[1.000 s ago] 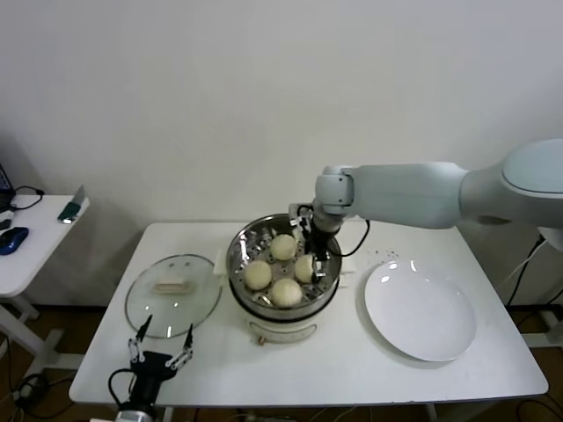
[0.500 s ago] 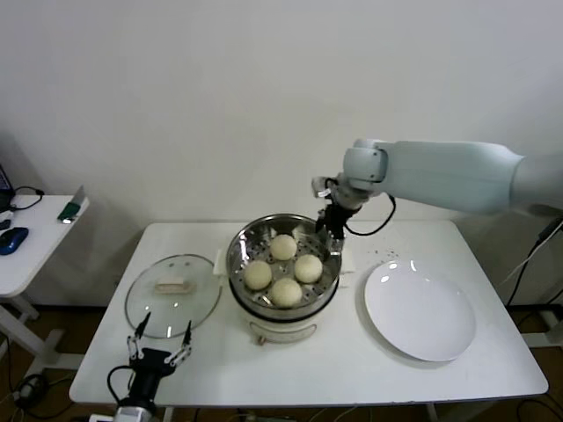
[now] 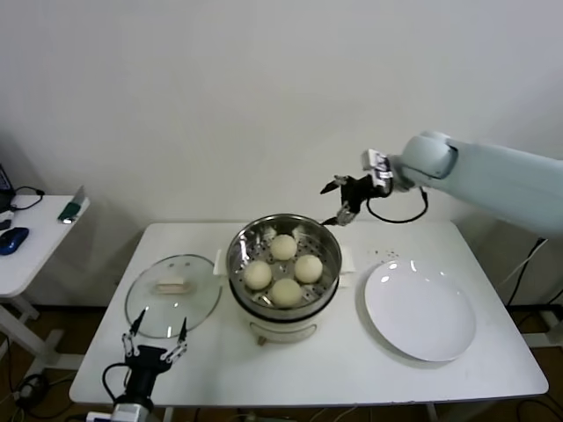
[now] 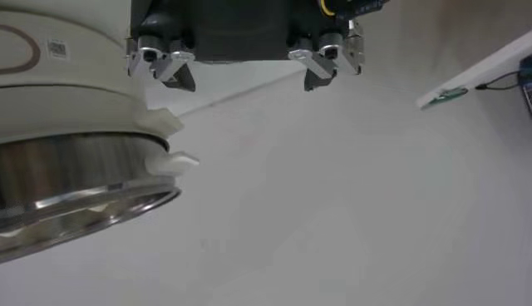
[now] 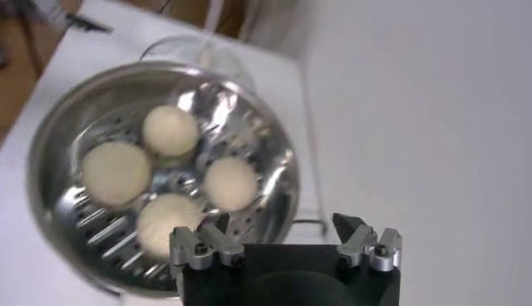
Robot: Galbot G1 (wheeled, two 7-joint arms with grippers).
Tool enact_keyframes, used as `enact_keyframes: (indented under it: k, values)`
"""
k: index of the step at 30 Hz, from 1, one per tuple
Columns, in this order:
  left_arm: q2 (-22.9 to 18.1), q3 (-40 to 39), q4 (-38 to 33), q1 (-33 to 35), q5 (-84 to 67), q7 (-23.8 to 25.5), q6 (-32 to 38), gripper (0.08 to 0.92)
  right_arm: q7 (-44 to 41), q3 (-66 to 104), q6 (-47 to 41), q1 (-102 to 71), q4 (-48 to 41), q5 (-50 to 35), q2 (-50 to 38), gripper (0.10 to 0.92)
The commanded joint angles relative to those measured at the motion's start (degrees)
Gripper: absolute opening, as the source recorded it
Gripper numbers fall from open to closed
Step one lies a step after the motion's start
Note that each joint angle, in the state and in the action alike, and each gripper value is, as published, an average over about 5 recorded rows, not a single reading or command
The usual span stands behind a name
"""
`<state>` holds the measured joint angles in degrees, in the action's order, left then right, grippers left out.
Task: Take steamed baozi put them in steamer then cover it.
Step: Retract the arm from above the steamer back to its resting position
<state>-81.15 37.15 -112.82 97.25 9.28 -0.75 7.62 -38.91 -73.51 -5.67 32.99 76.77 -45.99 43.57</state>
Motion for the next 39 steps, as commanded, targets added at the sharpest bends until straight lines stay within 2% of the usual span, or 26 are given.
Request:
enact_keyframes:
  k: [1,11,21,29,39]
  values:
    - [-0.2,-0.1,-0.6,-0.1,1.3,-0.1,-0.6,0.823,13.0,34.4,10.8,-30.6,3.7,4.1,-14.6,0.823]
    - [-1.7,-0.7,-1.7,-0.2,5.8,-0.3,-0.4,0.823,21.1,70.1,16.5,-63.7,8.8,9.9,-13.9,0.823]
    - [-2.2,-0.1,-2.9,0.7,12.9,-0.7,-1.5,0.823,27.3,94.0,16.1,-88.0,15.7,13.2,-4.5,0.823]
    - [-0.6,1.4,-4.5,-1.3,32.0,-2.5,-4.8,0.823,29.6,108.7,11.8,-103.4,22.4,17.6,6.4,0.823]
    - [2.5,-0.2,-5.8,-2.5,61.2,-3.4,-11.4,0.823,27.3,118.4,10.0,-115.4,28.2,19.0,17.1,0.823]
